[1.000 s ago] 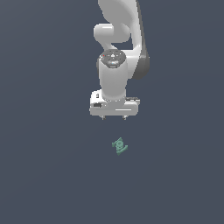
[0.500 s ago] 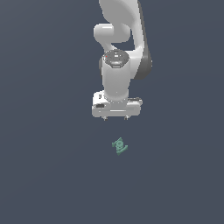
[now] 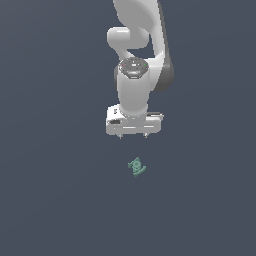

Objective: Pick up the object and move it to a goal position.

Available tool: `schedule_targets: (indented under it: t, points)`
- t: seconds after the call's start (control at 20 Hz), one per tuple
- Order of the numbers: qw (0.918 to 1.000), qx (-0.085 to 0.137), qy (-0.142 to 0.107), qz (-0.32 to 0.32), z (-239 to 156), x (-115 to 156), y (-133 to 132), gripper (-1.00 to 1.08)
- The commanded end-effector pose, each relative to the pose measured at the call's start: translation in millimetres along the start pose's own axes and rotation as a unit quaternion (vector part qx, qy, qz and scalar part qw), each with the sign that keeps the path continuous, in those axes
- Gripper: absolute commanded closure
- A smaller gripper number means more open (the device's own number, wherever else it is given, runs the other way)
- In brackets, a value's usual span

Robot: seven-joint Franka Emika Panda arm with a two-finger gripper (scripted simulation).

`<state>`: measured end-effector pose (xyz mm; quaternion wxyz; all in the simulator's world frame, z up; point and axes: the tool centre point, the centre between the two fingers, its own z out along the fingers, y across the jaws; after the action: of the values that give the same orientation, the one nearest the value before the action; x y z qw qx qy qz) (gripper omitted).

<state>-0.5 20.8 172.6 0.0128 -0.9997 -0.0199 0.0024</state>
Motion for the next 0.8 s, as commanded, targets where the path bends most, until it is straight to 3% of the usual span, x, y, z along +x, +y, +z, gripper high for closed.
schedule_targets:
  t: [0.0, 0.45, 0.75]
  points:
    - [1.0000, -0.001, 0.000, -0.009, 2.3, 2.6, -0.5, -0.92]
    - [0.9963, -0.007, -0.001, -0.086, 22.2, 24.9, -4.2, -0.92]
    - [0.9855, -0.011, -0.002, -0.169, 46.1, 47.8, -8.5, -0.92]
